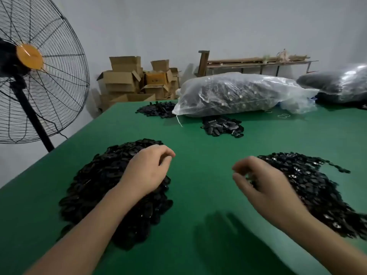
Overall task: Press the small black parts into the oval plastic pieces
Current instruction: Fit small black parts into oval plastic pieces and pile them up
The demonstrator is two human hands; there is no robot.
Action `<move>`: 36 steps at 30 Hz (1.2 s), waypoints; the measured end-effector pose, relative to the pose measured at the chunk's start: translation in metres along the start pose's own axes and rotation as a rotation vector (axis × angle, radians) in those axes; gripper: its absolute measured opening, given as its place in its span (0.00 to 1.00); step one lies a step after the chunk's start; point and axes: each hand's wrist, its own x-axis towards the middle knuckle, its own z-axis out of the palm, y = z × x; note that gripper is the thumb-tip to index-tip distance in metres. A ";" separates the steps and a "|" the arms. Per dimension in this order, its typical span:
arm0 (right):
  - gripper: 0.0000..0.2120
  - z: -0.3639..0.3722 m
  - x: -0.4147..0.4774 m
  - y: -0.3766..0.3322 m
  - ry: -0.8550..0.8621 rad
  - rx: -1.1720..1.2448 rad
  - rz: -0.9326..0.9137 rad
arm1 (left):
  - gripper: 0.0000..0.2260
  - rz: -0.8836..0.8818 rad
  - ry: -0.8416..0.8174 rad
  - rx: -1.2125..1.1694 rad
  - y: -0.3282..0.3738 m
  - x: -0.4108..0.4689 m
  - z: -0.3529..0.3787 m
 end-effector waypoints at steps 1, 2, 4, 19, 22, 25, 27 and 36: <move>0.06 0.015 0.015 0.007 -0.027 -0.011 0.050 | 0.10 -0.057 -0.053 0.095 -0.005 0.015 0.011; 0.07 0.025 0.025 0.009 -0.066 -0.038 0.120 | 0.12 -0.112 -0.088 0.206 -0.007 0.024 0.020; 0.10 0.050 0.040 0.020 -0.126 -0.111 0.211 | 0.15 -0.176 -0.176 0.388 -0.016 0.042 0.041; 0.07 0.073 0.040 0.037 -0.172 -0.333 -0.078 | 0.15 -0.117 -0.305 0.499 -0.051 0.057 0.066; 0.07 0.070 0.039 0.038 -0.141 -0.380 -0.055 | 0.19 -0.099 -0.258 0.501 -0.046 0.057 0.061; 0.08 0.065 0.039 0.037 -0.123 -0.450 0.000 | 0.19 -0.076 -0.190 0.350 -0.041 0.059 0.058; 0.10 0.058 0.042 0.039 -0.146 -0.509 0.071 | 0.15 -0.113 -0.152 0.078 -0.032 0.061 0.053; 0.12 0.012 0.084 0.094 -0.318 -0.733 0.446 | 0.16 -0.588 -0.236 -1.177 0.031 0.028 0.074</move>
